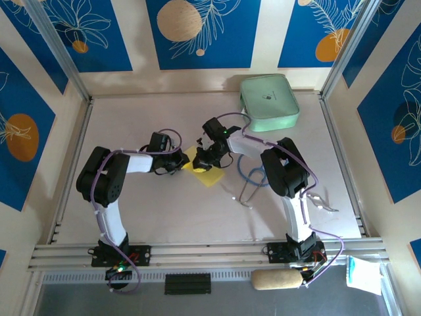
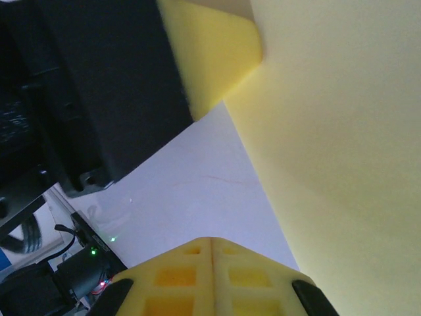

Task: Fold a paper plane with a square sheet of paper (pick it up from the middle)
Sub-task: First fold the square sheet of paper in half at the center of the table.

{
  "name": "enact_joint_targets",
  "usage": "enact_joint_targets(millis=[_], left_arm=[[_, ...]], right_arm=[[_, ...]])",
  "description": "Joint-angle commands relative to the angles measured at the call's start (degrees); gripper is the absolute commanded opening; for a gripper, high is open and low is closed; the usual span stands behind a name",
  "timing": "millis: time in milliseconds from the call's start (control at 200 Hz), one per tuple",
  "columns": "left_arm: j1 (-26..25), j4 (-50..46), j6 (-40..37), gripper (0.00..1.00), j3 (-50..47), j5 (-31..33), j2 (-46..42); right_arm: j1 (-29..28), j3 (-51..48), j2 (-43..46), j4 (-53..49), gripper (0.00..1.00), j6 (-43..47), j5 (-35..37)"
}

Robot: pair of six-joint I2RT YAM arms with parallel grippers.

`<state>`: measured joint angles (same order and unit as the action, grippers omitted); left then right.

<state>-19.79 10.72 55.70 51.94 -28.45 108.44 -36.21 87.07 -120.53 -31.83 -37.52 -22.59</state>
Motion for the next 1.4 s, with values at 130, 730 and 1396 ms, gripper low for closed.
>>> enact_joint_targets(millis=[130, 730, 1396], left_arm=[[-0.43, -1.78, 0.89, 0.02, -1.82, 2.82, 1.75], [-0.33, -5.00, 0.90, 0.01, -2.17, 6.02, 3.57], [0.36, -5.59, -1.96, 0.02, -1.10, 5.32, 4.89]], right_arm=[[-0.45, 4.28, -4.74, -0.35, 0.00, -0.70, -0.79], [-0.53, -0.71, -4.46, -5.11, 0.01, 6.00, -0.63], [0.08, -19.44, 7.21, -4.00, 0.03, 9.81, 2.35]])
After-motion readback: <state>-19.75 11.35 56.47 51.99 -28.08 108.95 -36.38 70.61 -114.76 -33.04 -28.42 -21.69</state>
